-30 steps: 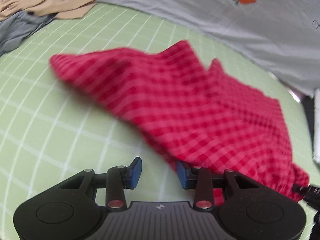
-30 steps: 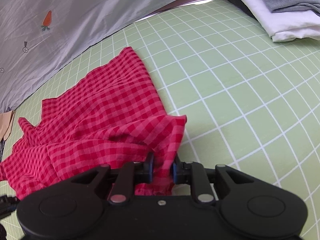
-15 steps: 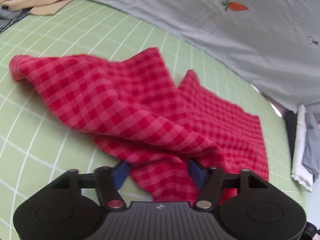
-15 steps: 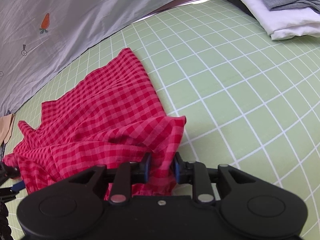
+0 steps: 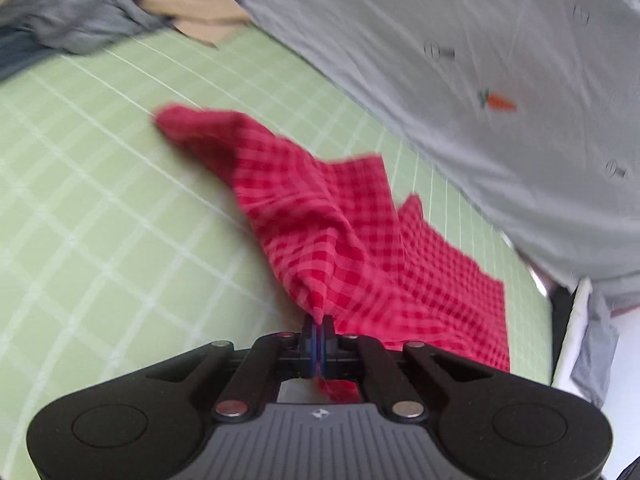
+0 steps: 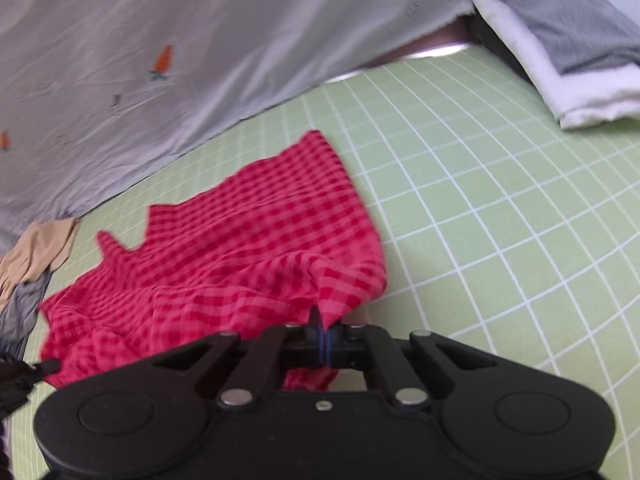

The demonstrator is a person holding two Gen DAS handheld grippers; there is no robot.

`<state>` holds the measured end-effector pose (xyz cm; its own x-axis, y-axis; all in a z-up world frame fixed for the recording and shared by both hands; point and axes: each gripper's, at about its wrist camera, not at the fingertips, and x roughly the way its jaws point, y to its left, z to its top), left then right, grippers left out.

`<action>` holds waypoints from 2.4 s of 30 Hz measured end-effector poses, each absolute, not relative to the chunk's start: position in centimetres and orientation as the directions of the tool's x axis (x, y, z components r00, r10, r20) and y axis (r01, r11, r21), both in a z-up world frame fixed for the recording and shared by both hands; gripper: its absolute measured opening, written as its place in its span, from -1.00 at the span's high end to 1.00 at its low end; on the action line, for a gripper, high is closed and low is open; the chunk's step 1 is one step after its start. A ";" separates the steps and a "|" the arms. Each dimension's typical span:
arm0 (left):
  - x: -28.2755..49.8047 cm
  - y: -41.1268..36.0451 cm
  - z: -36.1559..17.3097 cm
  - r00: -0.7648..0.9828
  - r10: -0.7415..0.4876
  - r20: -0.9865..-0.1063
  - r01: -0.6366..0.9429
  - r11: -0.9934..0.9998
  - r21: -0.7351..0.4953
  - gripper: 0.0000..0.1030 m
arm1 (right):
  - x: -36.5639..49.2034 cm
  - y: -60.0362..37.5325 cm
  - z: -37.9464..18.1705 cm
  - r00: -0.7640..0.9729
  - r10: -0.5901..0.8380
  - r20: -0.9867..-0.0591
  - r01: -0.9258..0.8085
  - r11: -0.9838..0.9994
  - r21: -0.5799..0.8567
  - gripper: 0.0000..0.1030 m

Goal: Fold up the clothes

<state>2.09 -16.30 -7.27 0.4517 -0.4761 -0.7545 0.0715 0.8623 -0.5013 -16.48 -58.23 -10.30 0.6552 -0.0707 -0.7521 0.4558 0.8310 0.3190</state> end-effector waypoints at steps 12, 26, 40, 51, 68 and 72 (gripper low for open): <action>-3.7 -10.8 -9.2 0.362 -0.310 -0.879 -0.048 0.936 -0.349 0.31 | -20.3 -53.7 -13.2 0.519 0.070 -0.852 0.402 0.859 0.316 0.48; -2.8 -11.8 -7.6 0.372 -0.360 -0.855 0.016 0.924 -0.382 0.97 | -22.7 -55.4 -10.7 0.644 0.169 -0.746 0.371 0.784 0.498 0.97; -1.2 -11.8 -8.8 0.348 -0.176 -0.921 -0.022 0.980 -0.195 -0.34 | -19.8 -56.0 -10.8 0.503 0.027 -0.864 0.466 0.834 0.297 0.09; 4.3 -12.6 -9.5 0.371 -0.083 -0.925 -0.002 0.996 -0.090 -0.56 | -14.3 -58.5 -11.8 0.541 -0.043 -0.840 0.496 0.822 0.278 -0.23; 14.3 -15.0 -12.9 0.381 0.023 -0.924 -0.041 0.999 0.008 -0.67 | 0.1 -64.0 -14.2 0.504 -0.167 -0.848 0.412 0.909 0.066 0.98; 15.2 -15.0 -13.1 0.393 0.021 -0.919 -0.051 0.999 0.001 -0.68 | -1.1 -63.6 -12.5 0.557 -0.264 -0.788 0.393 0.919 -0.030 0.98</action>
<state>15.22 -14.99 -13.05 0.3928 0.0205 -0.9194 -0.0508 0.9987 0.0006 -1.08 -63.65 -12.54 0.5569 -0.2636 -0.7876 0.3928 0.9191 -0.0299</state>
